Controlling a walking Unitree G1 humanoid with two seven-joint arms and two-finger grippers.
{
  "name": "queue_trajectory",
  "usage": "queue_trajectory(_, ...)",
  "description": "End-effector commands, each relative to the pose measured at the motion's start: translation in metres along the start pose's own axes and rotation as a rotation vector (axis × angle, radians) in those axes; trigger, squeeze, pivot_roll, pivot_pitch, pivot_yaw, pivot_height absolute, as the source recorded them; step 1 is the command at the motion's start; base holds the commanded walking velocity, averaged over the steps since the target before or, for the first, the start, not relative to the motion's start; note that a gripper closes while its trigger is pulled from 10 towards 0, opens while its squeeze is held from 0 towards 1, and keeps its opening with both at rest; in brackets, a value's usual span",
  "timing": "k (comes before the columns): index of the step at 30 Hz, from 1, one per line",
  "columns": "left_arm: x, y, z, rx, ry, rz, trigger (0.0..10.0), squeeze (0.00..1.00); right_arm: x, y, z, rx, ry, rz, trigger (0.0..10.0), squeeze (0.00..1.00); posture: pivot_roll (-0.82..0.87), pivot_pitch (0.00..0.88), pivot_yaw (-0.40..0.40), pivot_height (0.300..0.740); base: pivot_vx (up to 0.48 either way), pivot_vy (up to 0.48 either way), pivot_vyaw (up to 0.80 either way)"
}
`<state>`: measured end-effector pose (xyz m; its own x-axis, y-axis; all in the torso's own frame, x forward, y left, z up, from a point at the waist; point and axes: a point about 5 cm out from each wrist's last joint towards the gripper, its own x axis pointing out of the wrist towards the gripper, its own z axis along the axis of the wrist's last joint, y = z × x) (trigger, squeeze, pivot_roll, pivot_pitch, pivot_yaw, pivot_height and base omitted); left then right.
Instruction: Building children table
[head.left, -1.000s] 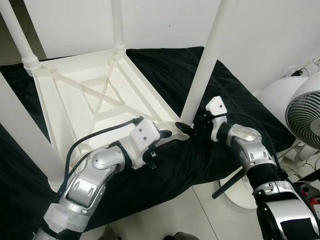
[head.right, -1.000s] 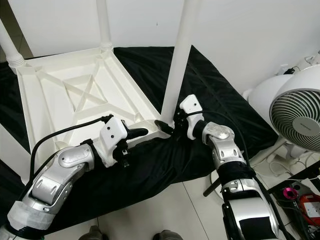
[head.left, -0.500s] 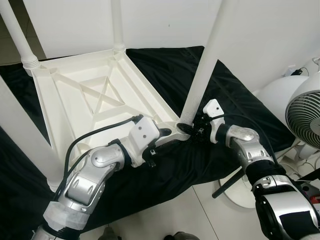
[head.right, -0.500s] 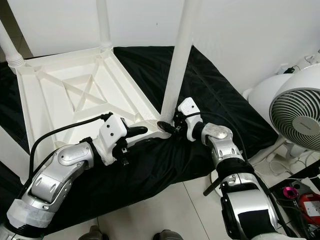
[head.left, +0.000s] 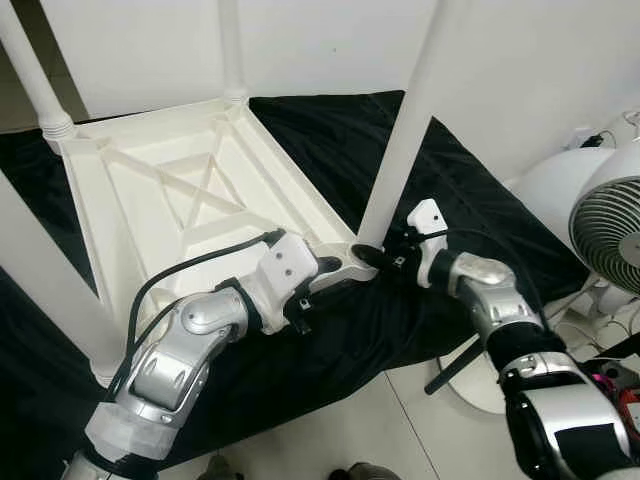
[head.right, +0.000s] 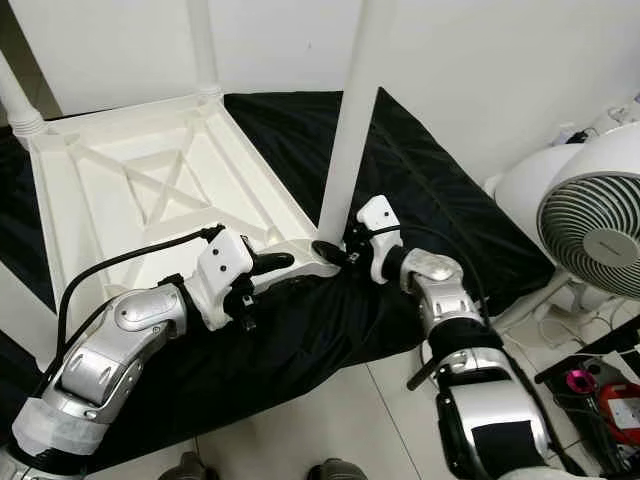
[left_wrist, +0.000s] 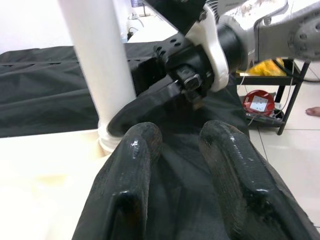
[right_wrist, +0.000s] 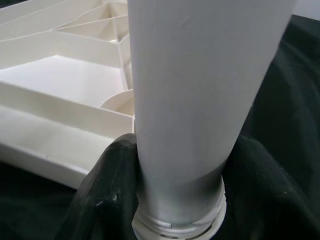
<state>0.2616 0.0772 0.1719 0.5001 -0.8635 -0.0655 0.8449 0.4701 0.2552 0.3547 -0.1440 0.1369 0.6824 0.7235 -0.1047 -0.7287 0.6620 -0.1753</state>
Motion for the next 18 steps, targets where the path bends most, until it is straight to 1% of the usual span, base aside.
queue_trajectory(1, 0.001, -0.001, 0.003, 0.001, -0.011, -0.013, 10.0, 0.00, 0.003, 0.005, -0.008, 0.026, 0.034, -0.061, 10.0, 0.00, -0.07, 0.041, -0.023, 0.740, 0.000, 0.000, 0.00)
queue_trajectory(2, 0.001, -0.001, 0.003, 0.001, -0.011, -0.013, 10.0, 0.00, 0.003, 0.005, -0.008, 0.026, 0.034, -0.061, 10.0, 0.00, -0.07, 0.041, -0.023, 0.740, 0.000, 0.000, 0.00)
queue_trajectory(3, 0.002, -0.001, 0.004, 0.003, -0.012, -0.013, 10.0, 0.00, 0.003, 0.006, -0.007, 0.029, 0.028, -0.109, 10.0, 0.00, -0.07, 0.042, -0.029, 0.740, 0.000, 0.000, 0.00)
queue_trajectory(9, 0.001, 0.000, 0.004, 0.002, -0.014, -0.007, 10.0, 0.00, 0.003, 0.013, -0.008, 0.057, 0.016, -0.154, 10.0, 0.00, -0.07, 0.043, -0.032, 0.740, 0.000, 0.000, 0.00)
queue_trajectory(10, 0.001, 0.000, 0.004, 0.001, -0.012, -0.004, 10.0, 0.00, 0.004, 0.020, -0.009, 0.066, 0.013, -0.196, 10.0, 0.00, -0.06, 0.044, -0.033, 0.740, 0.000, 0.000, 0.00)
queue_trajectory(11, 0.001, 0.000, 0.004, 0.001, -0.012, -0.004, 10.0, 0.00, 0.004, 0.020, -0.009, 0.066, 0.013, -0.196, 10.0, 0.00, -0.06, 0.044, -0.033, 0.740, 0.000, 0.000, 0.00)
queue_trajectory(12, 0.000, 0.000, 0.004, -0.001, -0.012, -0.002, 10.0, 0.00, 0.005, 0.027, -0.009, 0.083, 0.000, -0.236, 10.0, 0.00, -0.07, 0.045, -0.030, 0.740, 0.000, 0.000, 0.00)
queue_trajectory(14, -0.001, -0.001, 0.003, -0.005, -0.010, -0.004, 10.0, 0.00, 0.009, 0.047, -0.005, 0.137, -0.030, -0.339, 10.0, 0.00, -0.07, 0.048, -0.024, 0.740, 0.000, 0.000, 0.00)
queue_trajectory(15, -0.001, -0.001, 0.003, -0.005, -0.010, -0.004, 10.0, 0.00, 0.009, 0.047, -0.005, 0.137, -0.030, -0.339, 10.0, 0.00, -0.07, 0.048, -0.024, 0.740, 0.000, 0.000, 0.00)
queue_trajectory(16, 0.000, -0.001, 0.003, -0.006, -0.009, -0.006, 10.0, 0.00, 0.012, 0.058, -0.002, 0.170, -0.045, -0.421, 10.0, 0.00, -0.08, 0.049, -0.022, 0.740, 0.000, 0.000, 0.00)
queue_trajectory(17, 0.000, -0.001, 0.003, -0.006, -0.009, -0.006, 10.0, 0.00, 0.012, 0.058, -0.002, 0.170, -0.045, -0.421, 10.0, 0.00, -0.08, 0.049, -0.022, 0.740, 0.000, 0.000, 0.00)
queue_trajectory(18, 0.000, -0.001, 0.003, -0.006, -0.009, -0.007, 10.0, 0.00, 0.012, 0.060, -0.001, 0.182, -0.045, -0.464, 10.0, 0.00, -0.08, 0.049, -0.022, 0.740, 0.000, 0.000, 0.00)
